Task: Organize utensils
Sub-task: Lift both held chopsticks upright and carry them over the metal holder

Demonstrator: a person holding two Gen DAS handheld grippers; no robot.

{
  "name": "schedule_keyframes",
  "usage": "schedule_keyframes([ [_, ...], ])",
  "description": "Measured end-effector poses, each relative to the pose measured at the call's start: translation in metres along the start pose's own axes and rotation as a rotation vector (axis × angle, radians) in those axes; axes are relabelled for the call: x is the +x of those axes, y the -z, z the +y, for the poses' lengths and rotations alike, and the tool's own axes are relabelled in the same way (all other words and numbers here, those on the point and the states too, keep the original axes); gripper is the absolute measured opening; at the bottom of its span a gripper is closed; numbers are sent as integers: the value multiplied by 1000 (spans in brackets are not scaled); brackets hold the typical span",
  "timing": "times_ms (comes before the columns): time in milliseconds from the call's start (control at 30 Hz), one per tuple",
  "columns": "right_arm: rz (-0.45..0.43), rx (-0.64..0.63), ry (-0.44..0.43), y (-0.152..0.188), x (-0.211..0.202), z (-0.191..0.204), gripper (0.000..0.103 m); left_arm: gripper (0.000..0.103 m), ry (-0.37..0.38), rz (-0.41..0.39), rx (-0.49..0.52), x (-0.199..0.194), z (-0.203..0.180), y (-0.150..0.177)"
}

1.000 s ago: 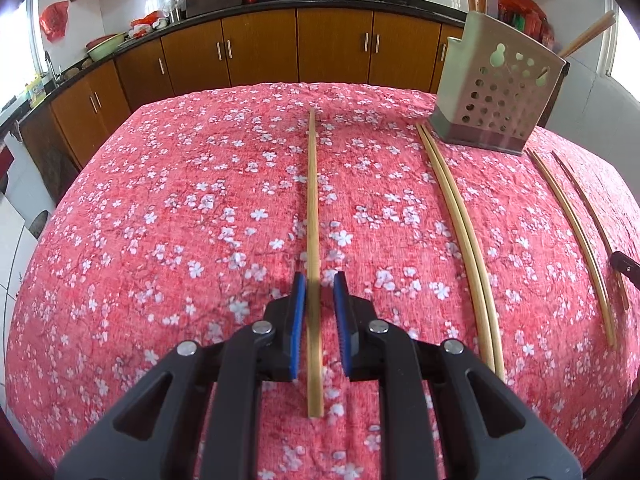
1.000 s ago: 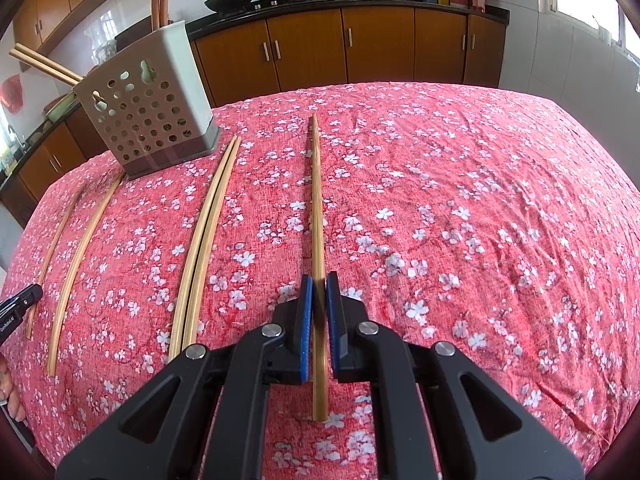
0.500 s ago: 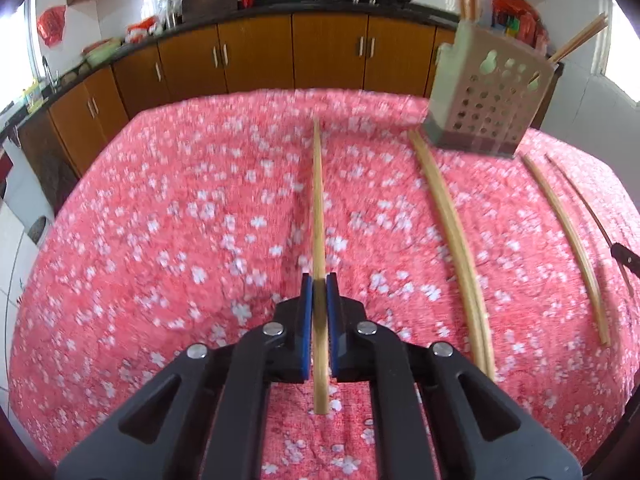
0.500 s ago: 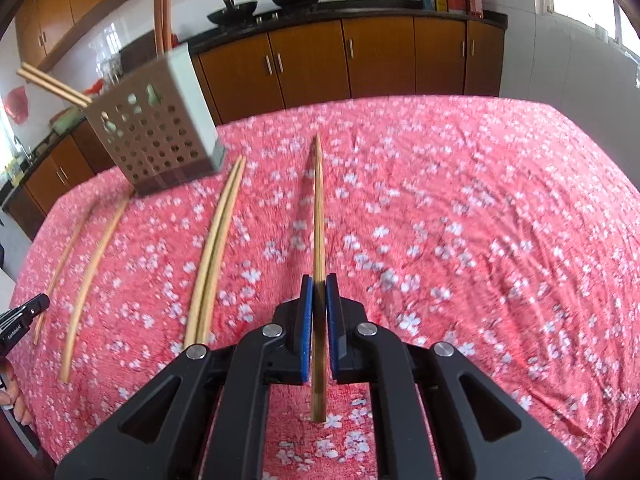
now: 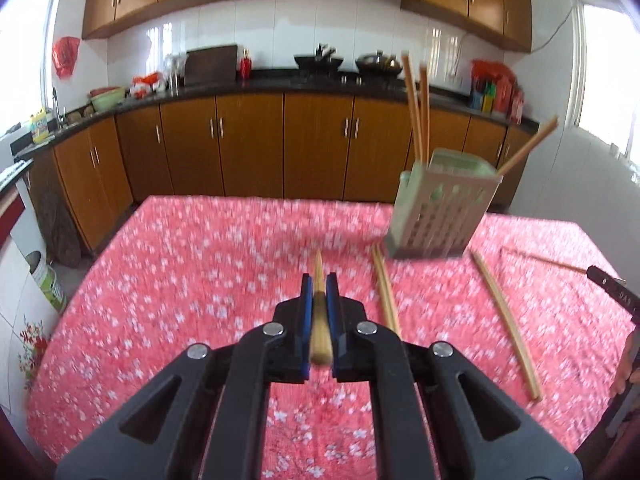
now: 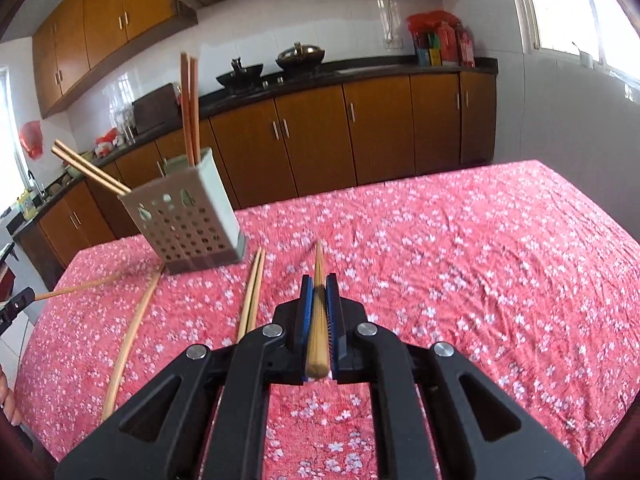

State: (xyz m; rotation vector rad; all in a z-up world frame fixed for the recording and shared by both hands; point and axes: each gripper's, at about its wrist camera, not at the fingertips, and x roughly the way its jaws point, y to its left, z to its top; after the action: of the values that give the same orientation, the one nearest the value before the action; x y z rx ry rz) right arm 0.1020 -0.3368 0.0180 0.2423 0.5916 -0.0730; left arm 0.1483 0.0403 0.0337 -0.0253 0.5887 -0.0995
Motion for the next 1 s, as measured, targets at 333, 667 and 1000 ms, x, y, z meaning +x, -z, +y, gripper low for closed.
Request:
schedule_keyframes([
  [333,-124,-6,-37,-37,-20,14,7,8,23,-104,-3,-25,-5,-41],
  [667,-265,-33,-175,-88,-55,52,8,8,96,-217,11,-51,-34,-84],
  [1000,-447,-24,-252,-133,-67,85,7,8,166,-353,-79,-56,-62,-146],
])
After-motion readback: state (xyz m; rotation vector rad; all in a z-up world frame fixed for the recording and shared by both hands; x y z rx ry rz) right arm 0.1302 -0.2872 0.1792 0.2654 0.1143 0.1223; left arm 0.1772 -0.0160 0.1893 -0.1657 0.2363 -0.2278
